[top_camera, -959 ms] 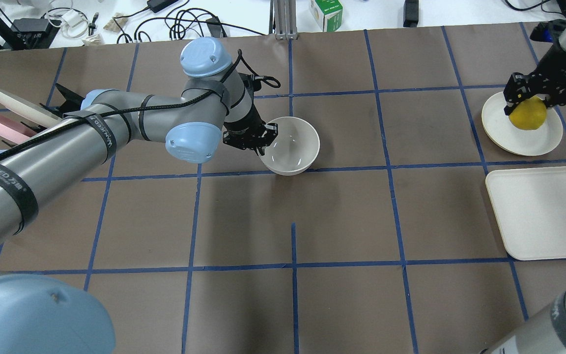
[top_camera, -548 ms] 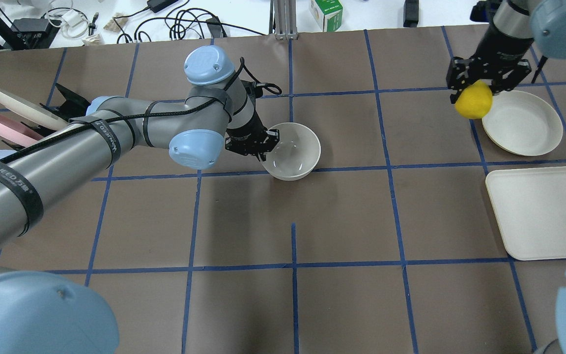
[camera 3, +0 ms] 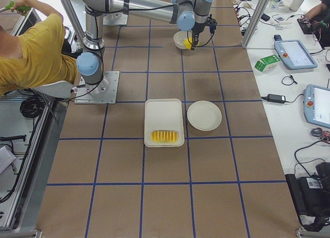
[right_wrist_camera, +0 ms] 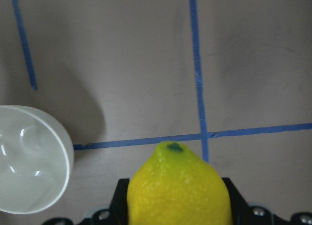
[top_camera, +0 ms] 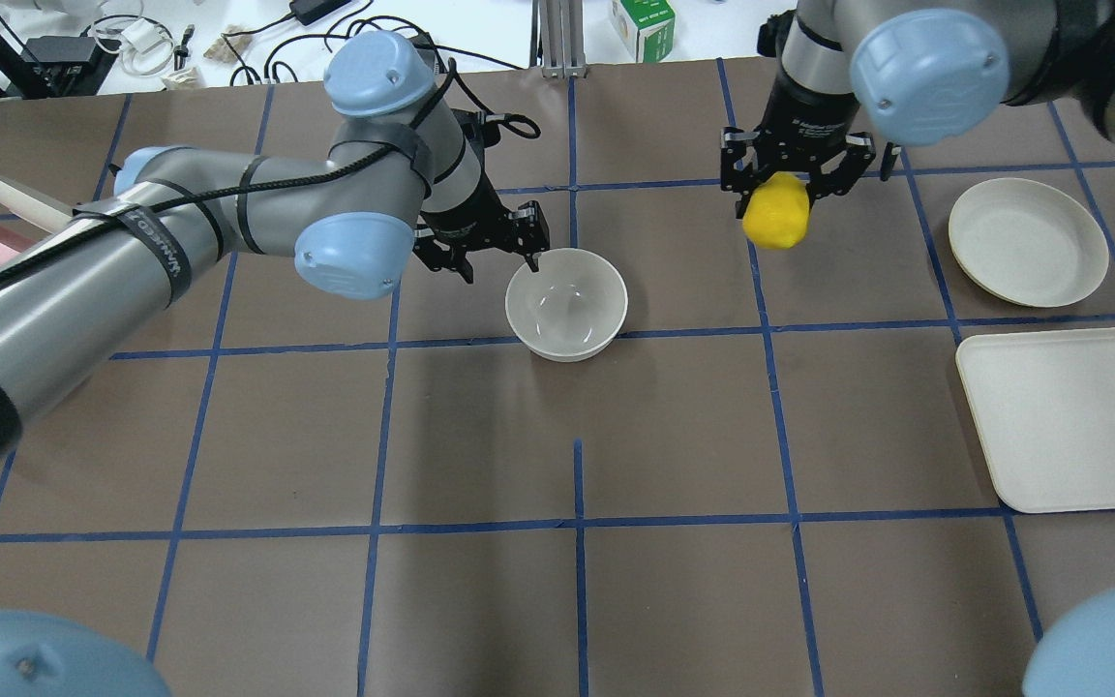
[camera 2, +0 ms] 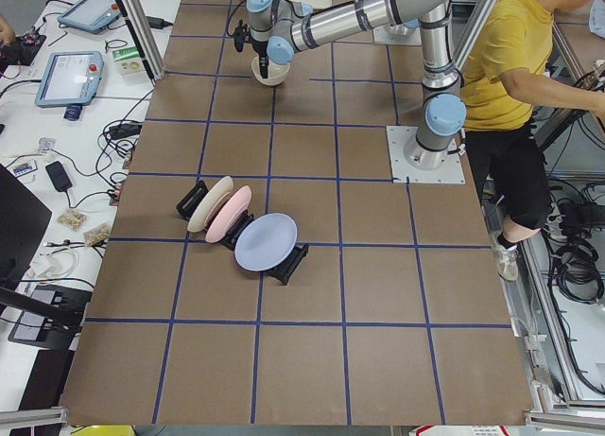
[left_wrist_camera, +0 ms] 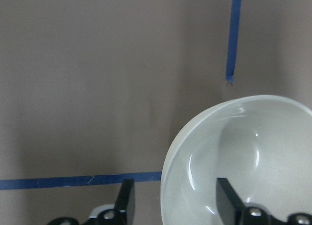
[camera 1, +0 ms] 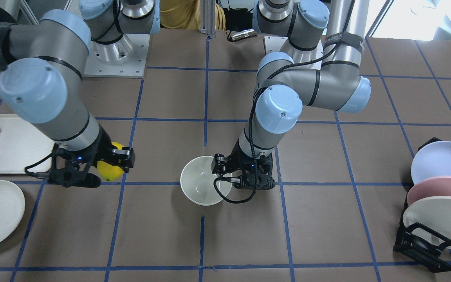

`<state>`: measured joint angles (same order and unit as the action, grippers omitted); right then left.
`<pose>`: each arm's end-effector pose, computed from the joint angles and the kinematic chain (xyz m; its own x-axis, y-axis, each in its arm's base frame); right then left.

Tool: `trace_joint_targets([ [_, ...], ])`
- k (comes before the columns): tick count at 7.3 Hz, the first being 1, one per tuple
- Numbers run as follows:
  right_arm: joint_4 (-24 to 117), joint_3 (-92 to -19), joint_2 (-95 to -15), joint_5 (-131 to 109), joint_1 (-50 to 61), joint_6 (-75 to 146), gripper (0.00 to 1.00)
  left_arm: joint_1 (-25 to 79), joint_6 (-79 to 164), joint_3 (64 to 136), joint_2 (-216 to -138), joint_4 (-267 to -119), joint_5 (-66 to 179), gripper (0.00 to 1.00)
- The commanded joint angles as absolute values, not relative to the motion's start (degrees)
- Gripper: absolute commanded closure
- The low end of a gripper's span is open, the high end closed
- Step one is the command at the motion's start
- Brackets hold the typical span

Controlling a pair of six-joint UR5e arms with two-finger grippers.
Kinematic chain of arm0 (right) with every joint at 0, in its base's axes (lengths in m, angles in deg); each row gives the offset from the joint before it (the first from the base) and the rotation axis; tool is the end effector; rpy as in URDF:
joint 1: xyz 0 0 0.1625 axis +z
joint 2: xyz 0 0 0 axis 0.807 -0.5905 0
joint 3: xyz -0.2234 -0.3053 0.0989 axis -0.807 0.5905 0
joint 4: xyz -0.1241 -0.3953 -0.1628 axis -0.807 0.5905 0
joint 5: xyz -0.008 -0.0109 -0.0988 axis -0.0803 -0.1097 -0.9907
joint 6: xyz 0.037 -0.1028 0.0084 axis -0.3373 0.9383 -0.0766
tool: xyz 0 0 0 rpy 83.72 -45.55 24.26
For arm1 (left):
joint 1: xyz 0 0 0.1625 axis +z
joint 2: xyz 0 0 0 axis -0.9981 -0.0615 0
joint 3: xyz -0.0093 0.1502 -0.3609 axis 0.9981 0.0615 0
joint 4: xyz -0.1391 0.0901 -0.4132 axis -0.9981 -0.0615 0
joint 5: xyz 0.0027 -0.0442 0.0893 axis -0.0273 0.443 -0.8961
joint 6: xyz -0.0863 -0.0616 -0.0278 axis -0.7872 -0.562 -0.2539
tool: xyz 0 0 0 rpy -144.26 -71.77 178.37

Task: Place bowl and put lemon in it

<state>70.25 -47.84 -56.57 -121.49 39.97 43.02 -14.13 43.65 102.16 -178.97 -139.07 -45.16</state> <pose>0.1799 -0.6213 0.3164 -0.9946 0.0966 -0.0391 0.0940 0.9936 0.0631 -0.2668 -0.5975 0.2478 -0.9825 -0.0402 0.1817 -0.0443 0.9988 -0.0186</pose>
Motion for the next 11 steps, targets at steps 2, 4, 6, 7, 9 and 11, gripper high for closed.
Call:
trace_joint_targets([
  [2,78.3,-47.9,-51.4,-120.5,50.0,30.2,1.00,-11.1,52.2,94.1,-170.7,-154.5,-51.1,0.00],
  [4,79.9,-48.0,-50.0,-120.0,51.6,28.6,1.00,-7.1,56.6,94.0,-165.6,-161.3,-51.2,0.00],
  [6,84.5,-48.1,-47.2,-117.1,54.0,26.5,1.00,-3.4,60.5,94.8,-162.7,-164.8,-51.6,0.00],
  [7,87.0,-48.2,-45.6,-117.2,55.6,24.9,1.00,-3.6,59.6,95.1,-162.5,-164.5,-51.7,0.00],
  [9,87.1,-48.4,-43.7,-117.1,55.8,24.8,1.00,-3.6,60.1,95.0,-162.2,-164.9,-52.7,0.00],
  [11,87.0,-48.6,-42.5,-117.2,55.8,24.9,1.00,-3.1,60.3,94.8,-161.7,-166.7,-55.4,0.00],
])
